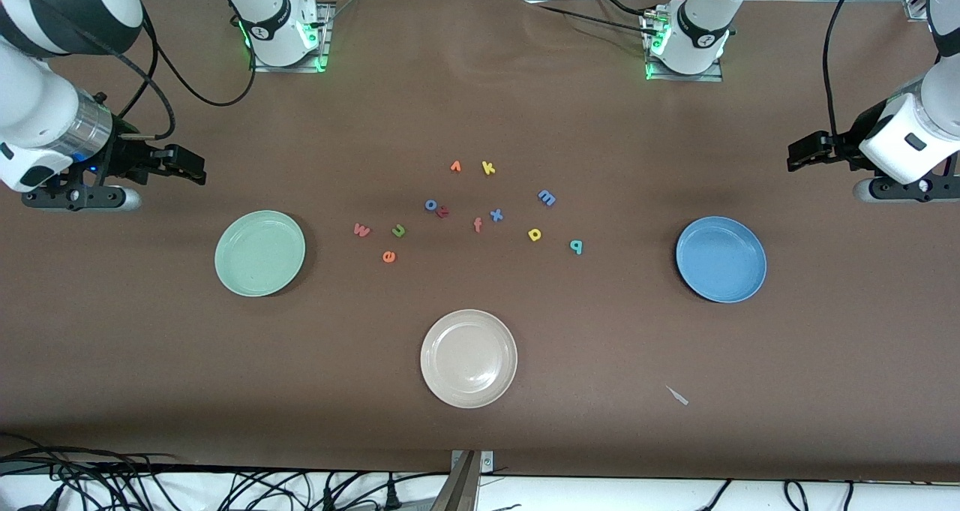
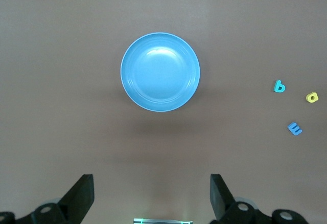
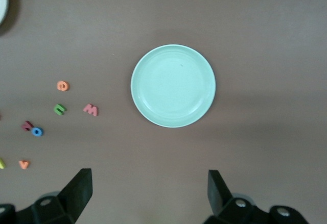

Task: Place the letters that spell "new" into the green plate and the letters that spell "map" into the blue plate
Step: 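Move the right gripper toward the pink letter m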

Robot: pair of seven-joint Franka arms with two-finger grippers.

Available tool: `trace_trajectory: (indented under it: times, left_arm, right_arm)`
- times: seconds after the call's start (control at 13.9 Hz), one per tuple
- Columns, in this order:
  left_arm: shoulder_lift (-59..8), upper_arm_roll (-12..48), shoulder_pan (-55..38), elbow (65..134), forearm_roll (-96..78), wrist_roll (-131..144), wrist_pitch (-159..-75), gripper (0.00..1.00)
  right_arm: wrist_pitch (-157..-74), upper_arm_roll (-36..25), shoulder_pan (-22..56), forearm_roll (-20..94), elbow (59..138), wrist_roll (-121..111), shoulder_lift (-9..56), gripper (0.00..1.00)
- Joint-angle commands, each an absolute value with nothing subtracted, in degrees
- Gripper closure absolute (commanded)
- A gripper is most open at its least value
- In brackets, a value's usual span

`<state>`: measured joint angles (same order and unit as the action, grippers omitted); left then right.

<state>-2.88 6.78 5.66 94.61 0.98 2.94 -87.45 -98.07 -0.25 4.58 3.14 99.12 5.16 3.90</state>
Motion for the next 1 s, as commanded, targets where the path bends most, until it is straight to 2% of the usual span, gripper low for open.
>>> trace_trajectory:
  times: [0.0, 0.5, 0.93]
  left_arm:
    - [-3.34, 6.68, 5.71, 93.52, -0.26, 1.58, -87.19, 0.0]
    - [-3.34, 6.68, 5.71, 93.52, -0.26, 1.58, -87.19, 0.0]
    - [-3.34, 6.68, 5.71, 93.52, -0.26, 1.58, -87.19, 0.0]
  right_arm:
    - [-101.94, -0.62, 4.57, 5.19, 103.87, 5.8, 2.2, 0.0]
    - [-110.55, 3.86, 4.66, 5.1, 111.26, 17.12, 1.76, 0.0]
    - [-123.81, 9.4, 5.79, 4.04, 119.86, 31.26, 3.6, 0.0]
